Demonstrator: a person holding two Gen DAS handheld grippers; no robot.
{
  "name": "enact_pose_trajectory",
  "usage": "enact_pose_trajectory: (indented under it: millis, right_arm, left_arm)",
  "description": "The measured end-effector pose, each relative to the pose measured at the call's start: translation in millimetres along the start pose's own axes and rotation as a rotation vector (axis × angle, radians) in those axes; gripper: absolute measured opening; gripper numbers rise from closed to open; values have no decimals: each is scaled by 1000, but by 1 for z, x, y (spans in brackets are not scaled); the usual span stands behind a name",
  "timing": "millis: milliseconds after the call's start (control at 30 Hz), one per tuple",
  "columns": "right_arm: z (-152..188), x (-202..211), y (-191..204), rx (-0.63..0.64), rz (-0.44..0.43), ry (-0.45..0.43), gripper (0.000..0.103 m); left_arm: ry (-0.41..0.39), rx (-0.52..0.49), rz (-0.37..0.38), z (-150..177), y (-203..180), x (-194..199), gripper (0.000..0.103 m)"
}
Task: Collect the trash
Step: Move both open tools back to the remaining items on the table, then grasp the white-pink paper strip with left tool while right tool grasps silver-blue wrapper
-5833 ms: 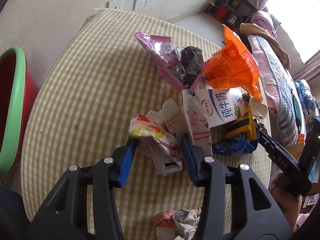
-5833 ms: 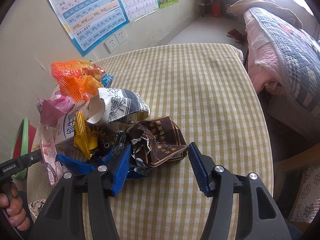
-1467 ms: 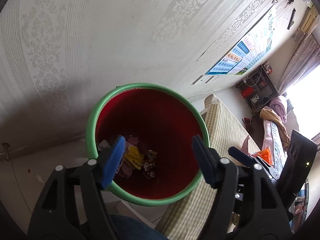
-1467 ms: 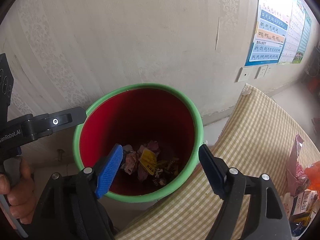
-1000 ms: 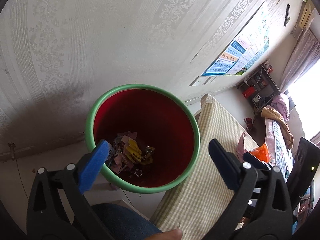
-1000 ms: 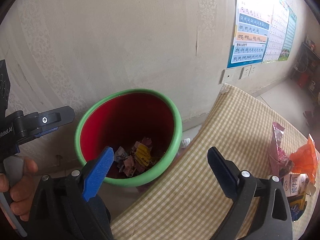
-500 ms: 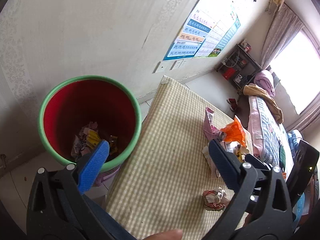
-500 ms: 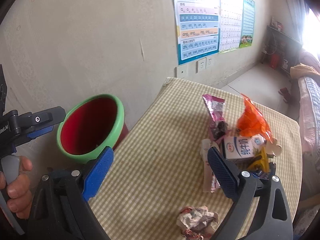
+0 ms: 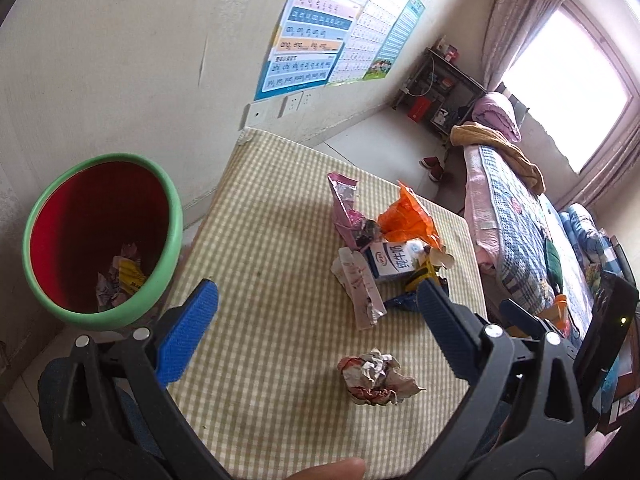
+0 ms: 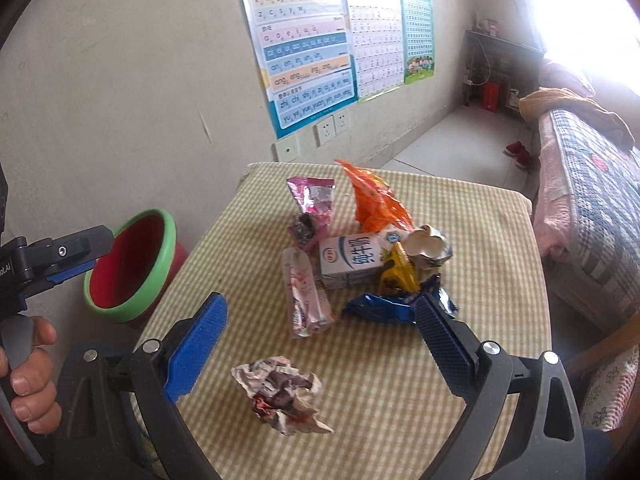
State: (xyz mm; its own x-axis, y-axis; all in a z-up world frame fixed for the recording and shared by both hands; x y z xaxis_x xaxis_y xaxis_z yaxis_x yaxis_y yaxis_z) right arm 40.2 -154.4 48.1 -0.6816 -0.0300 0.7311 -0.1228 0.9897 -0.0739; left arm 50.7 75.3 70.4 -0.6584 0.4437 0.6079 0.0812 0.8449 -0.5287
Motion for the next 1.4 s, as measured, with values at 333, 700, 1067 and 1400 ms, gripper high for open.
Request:
enact_pose_trajectory:
  millis: [333,700,1067,1400]
  right_arm:
    - [2,3,-61,-73,72,-13,92]
    - [7,-31,-97,-118,88,56,92]
    - [9,-77,-94,-139,66,121,90]
    - [10,-115,-92,-143,42,176,73]
  left_arm:
    - [66,-66,14,7,-41,-34,97]
    - [140,-52,44,8,-65,-83,97]
    - [201,3,-16,9,-40,-127,92]
    - [274,54,-29,13,-14,-160,72]
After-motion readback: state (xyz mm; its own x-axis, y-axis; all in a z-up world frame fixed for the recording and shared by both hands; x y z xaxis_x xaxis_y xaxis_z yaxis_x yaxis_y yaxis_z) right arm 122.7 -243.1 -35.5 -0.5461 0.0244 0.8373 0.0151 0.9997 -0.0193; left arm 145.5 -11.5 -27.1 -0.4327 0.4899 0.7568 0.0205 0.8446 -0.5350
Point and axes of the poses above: each gripper's, at about its wrist camera, not at the fingertips, and x roughly against the way its jaws point, y to its left, z to its underside, the point moved 1 cm from there along -x, roughly the way its jaws point, and after that the axes turned 15 degrees about z, right-handed, at the moved point
